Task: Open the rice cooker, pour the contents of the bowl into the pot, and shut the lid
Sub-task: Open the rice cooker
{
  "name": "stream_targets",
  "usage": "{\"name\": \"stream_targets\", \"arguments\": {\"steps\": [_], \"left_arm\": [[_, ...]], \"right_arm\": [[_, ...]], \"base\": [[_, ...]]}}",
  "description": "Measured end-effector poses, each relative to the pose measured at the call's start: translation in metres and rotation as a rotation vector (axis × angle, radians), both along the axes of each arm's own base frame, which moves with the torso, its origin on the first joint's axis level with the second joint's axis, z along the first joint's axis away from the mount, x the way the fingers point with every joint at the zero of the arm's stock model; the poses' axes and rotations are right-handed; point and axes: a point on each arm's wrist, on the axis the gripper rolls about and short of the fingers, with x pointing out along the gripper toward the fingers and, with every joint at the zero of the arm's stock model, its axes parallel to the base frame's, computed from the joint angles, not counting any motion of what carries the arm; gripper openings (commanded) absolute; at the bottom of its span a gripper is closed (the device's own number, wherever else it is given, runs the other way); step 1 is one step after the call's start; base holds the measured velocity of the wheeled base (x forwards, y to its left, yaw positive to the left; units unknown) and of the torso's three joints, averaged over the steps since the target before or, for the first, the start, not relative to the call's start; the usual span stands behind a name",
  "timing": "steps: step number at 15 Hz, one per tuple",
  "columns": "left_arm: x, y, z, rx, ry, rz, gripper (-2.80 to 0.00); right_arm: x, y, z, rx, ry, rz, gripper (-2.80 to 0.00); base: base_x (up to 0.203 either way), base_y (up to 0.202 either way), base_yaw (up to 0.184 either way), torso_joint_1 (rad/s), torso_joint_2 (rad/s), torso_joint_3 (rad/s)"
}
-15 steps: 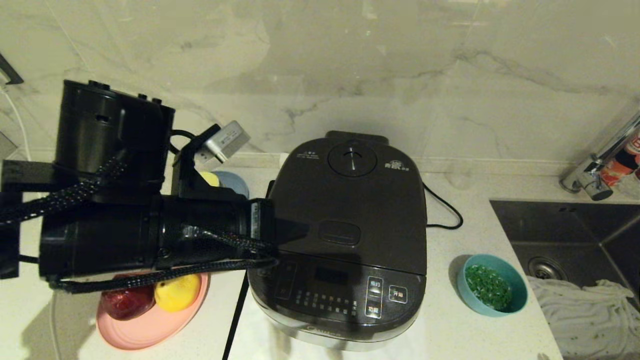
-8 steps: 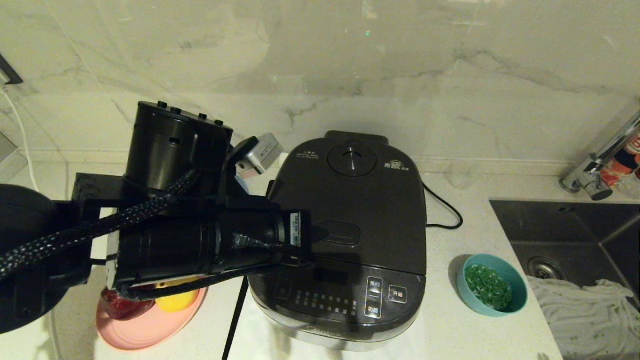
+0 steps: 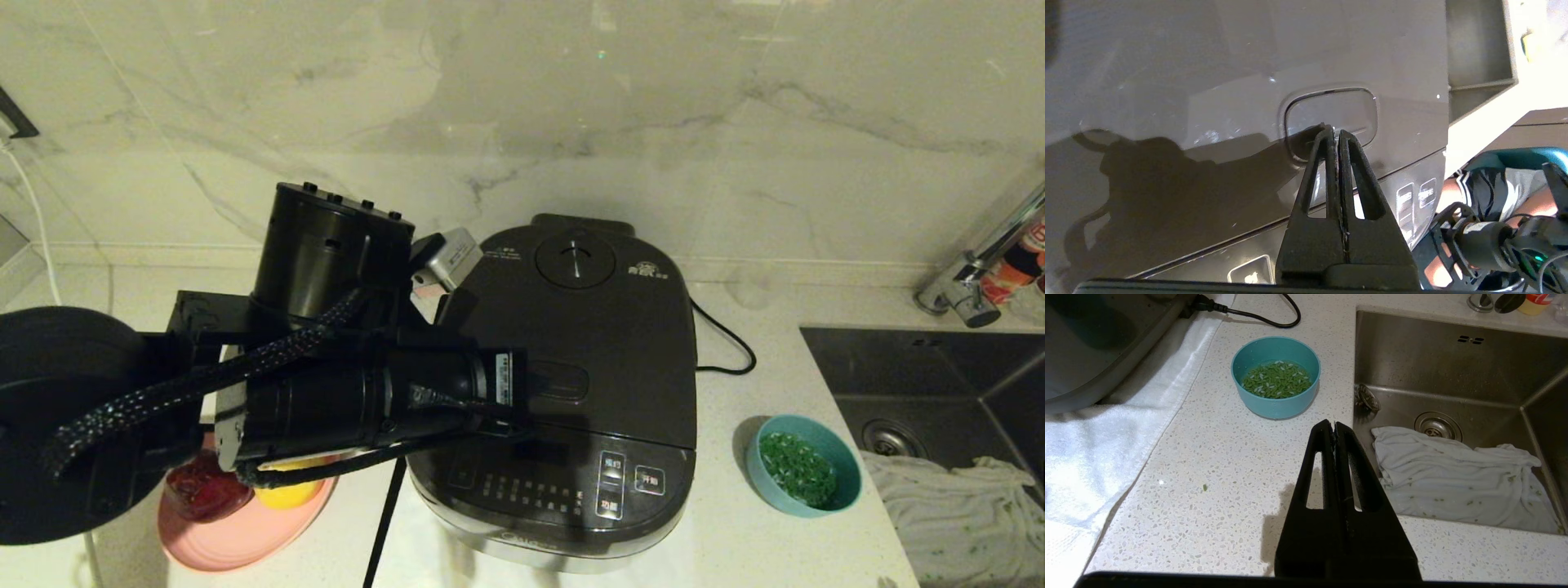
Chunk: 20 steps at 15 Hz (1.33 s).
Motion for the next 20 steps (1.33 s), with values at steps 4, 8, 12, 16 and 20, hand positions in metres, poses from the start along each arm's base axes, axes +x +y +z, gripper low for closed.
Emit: {"name": "stream_targets", "arguments": {"steps": [4,8,12,16,20], "left_arm": [[0.005,-0.004,0.0,-0.002,-0.019,0.022,-2.8],[0.009,-0.006,-0.002,0.003,-0.019,0.028,-2.8],[0.008,-0.006,-0.004,0.008,-0.016,0.031,-2.8],[0.004,0.002,0.016,-0.041,-0.057,0.044,-2.8],[-0.013,0.022,0.069,-0.158,-0.184,0.074,-2.8]], "right_arm": [[0.0,0.0,0.0,0.0,0.0,0.001,-2.8],[0.0,0.0,0.0,0.0,0.0,0.0,-2.8],[0.0,0.0,0.0,0.0,0.0,0.0,-2.8],[0.0,0.0,0.0,0.0,0.0,0.001,-2.8],[0.0,0.0,0.0,0.0,0.0,0.001,-2.8]], "base": [[0.0,0.0,0.0,0.0,0.0,0.0],[0.0,0.0,0.0,0.0,0.0,0.0],[0.0,0.0,0.0,0.0,0.0,0.0],[0.0,0.0,0.0,0.0,0.0,0.0],[0.0,0.0,0.0,0.0,0.0,0.0]]}}
